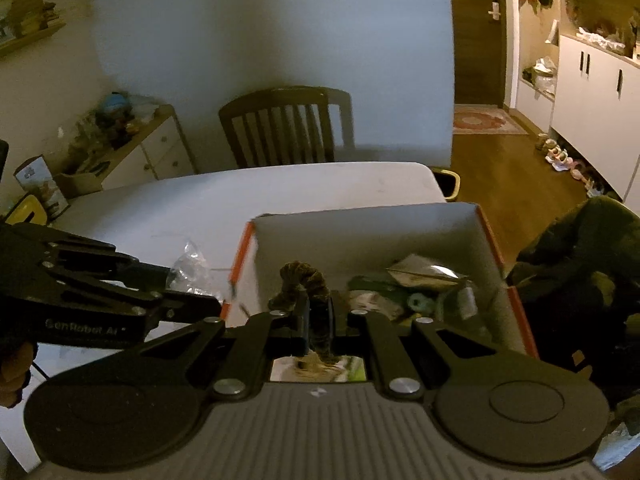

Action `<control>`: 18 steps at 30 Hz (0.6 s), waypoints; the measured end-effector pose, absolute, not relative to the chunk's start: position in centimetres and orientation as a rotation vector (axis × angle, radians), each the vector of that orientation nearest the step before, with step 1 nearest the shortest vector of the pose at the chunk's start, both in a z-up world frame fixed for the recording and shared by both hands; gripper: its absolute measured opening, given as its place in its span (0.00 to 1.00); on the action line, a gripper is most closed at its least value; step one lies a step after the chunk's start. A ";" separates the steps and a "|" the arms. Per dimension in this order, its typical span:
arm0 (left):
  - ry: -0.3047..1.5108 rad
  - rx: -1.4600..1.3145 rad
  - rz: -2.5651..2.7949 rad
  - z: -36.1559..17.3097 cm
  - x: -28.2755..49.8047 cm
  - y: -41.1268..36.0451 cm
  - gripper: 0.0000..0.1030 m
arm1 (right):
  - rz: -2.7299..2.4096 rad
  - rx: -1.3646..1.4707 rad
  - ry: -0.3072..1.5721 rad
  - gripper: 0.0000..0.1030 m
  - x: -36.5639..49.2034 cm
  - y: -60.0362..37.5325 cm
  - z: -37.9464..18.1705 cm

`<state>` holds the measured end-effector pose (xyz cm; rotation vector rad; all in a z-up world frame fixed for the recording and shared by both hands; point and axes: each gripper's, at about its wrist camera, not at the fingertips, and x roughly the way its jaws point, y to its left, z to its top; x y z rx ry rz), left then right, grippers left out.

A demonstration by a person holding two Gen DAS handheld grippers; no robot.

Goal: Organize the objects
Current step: 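Carry hair tie with right tool while left tool carries clear bag into box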

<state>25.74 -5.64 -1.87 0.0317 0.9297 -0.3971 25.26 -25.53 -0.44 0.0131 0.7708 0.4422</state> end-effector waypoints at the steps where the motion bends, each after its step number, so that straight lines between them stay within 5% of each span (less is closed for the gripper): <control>1: 0.935 0.040 -0.393 -2.1 25.9 -6.1 0.35 | 0.438 0.013 0.772 0.08 25.5 -26.0 -0.6; 18: 1.085 0.127 -0.356 -8.1 30.7 -11.2 0.35 | 0.414 0.004 0.872 0.08 30.1 -30.3 -5.6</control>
